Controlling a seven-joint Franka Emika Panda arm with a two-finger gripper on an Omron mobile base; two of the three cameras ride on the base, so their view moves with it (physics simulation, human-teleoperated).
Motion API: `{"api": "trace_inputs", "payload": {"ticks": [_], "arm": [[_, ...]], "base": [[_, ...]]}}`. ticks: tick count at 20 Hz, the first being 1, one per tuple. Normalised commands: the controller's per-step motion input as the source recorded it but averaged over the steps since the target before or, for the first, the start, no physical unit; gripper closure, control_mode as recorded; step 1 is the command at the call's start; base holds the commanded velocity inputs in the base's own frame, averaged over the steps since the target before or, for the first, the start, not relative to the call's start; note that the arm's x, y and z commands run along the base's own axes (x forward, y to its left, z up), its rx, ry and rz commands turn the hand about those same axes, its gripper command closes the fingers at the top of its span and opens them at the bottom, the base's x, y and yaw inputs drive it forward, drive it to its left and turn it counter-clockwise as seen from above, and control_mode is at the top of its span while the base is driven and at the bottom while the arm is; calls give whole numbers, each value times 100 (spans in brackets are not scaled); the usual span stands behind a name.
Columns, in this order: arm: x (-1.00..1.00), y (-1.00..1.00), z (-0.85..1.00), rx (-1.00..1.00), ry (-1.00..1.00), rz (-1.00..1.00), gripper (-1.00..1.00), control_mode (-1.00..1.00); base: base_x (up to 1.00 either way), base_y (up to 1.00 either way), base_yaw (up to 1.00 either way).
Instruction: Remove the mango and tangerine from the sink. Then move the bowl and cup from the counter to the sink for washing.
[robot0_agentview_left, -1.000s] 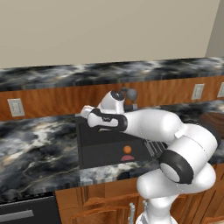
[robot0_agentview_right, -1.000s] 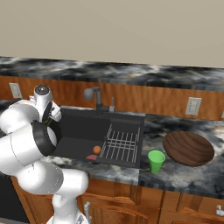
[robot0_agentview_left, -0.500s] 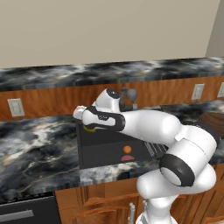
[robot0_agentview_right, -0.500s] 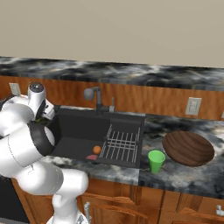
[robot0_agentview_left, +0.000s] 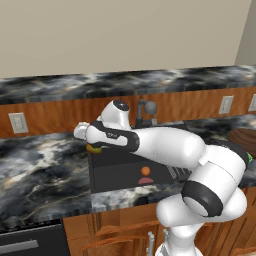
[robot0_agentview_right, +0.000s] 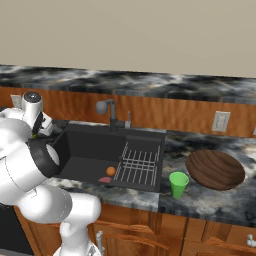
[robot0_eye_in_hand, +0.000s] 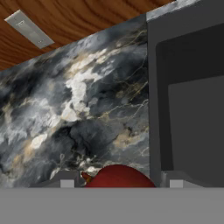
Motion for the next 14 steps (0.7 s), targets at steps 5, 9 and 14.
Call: {"api": "trace_inputs", "payload": {"ticks": [5,9,14], "arm": [[-19,36,0,-6,0,4,100,-100],[-12,36,0,-9,0,2,100,-100],[-2,35,0,-5,0,0,100,-100]], "base": [[0,0,0],[0,0,0],[0,0,0]]}}
